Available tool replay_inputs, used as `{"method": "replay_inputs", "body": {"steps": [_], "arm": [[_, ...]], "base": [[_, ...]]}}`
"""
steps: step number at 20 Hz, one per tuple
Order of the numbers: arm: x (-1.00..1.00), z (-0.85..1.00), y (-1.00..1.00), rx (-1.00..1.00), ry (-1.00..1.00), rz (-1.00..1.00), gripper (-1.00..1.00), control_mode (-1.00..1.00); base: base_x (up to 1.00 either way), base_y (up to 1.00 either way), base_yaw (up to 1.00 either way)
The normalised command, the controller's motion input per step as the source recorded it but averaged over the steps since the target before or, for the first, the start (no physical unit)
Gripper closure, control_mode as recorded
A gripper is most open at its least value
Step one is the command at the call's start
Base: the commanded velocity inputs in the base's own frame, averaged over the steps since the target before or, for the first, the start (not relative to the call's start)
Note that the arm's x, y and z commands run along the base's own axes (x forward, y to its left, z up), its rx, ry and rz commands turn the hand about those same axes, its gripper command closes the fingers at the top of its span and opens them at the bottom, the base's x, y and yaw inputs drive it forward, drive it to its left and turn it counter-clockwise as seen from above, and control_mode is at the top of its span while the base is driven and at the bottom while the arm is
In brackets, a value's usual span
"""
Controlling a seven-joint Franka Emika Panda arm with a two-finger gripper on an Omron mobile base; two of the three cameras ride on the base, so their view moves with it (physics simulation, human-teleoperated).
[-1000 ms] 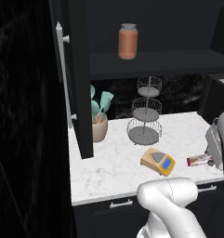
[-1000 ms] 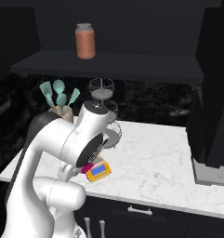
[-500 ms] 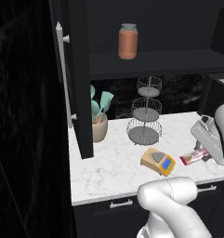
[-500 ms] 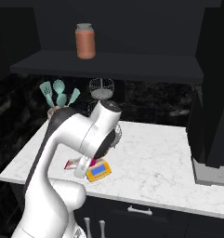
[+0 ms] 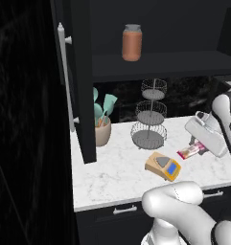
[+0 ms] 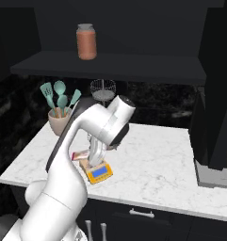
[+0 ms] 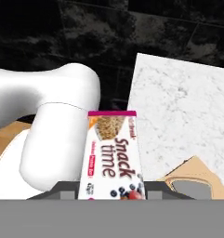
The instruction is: Pick the bar and place it on the digital scale for weighing, and close the cabinet.
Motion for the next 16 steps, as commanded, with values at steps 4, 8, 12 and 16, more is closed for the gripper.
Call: {"method": "replay_inputs", "body": {"steps": [4, 8, 12, 16], "arm": [[0.45, -0.31, 0.00, 0.06, 0.00, 0.00, 1.00, -1.00], [0.13, -0.65, 0.01, 0.29, -0.10, -0.01, 1.00, -1.00], [0.07, -0.68, 0.03, 0.35, -0.09, -0.11, 1.00, -1.00], [0.53, -0.21, 0.10, 0.16, 0.06, -0.26, 1.00, -1.00]], "base": [[0.00, 0.00, 0.00], [0.00, 0.00, 0.00], [0.00, 0.00, 0.00], [0.00, 0.00, 0.00]]}}
